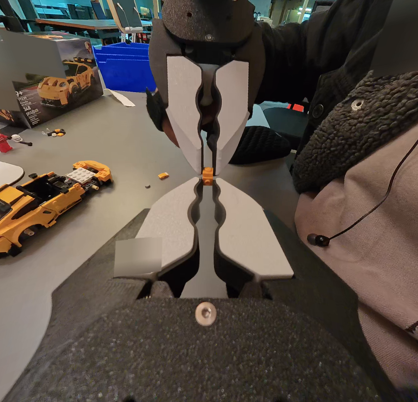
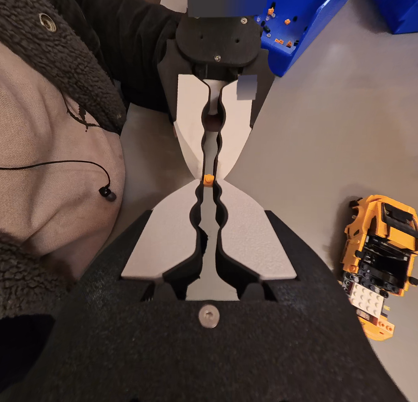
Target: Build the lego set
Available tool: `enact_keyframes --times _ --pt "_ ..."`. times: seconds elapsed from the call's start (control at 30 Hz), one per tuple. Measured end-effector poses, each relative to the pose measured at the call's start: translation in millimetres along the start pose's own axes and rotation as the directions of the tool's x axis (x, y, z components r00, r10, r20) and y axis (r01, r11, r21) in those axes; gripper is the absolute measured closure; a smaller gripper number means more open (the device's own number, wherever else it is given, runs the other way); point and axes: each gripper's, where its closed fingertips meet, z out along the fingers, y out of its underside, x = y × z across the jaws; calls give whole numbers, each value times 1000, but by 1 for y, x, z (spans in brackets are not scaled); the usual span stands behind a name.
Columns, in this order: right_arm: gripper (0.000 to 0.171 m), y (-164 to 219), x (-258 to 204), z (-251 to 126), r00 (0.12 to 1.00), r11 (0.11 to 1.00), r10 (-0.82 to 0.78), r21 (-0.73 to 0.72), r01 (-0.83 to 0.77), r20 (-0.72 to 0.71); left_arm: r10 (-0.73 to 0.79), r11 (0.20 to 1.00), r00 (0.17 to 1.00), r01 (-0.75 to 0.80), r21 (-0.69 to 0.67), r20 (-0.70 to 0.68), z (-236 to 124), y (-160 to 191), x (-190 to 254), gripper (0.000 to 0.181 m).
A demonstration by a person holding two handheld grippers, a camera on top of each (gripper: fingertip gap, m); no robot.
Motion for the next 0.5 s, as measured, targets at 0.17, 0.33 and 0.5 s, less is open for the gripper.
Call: enact_keyframes --times 0.17,0.33,0.5 --pt "163 5 -2 2 1000 999 -17 -34 17 19 1 1000 1000 -1 -29 -8 3 5 1 174" --pt "163 11 -2 5 999 999 -20 -50 21 30 13 998 1000 -13 -60 -5 5 11 1 173" --pt "163 10 -3 6 999 999 -16 -31 17 37 4 998 1000 -5 -69 -11 5 13 2 174"
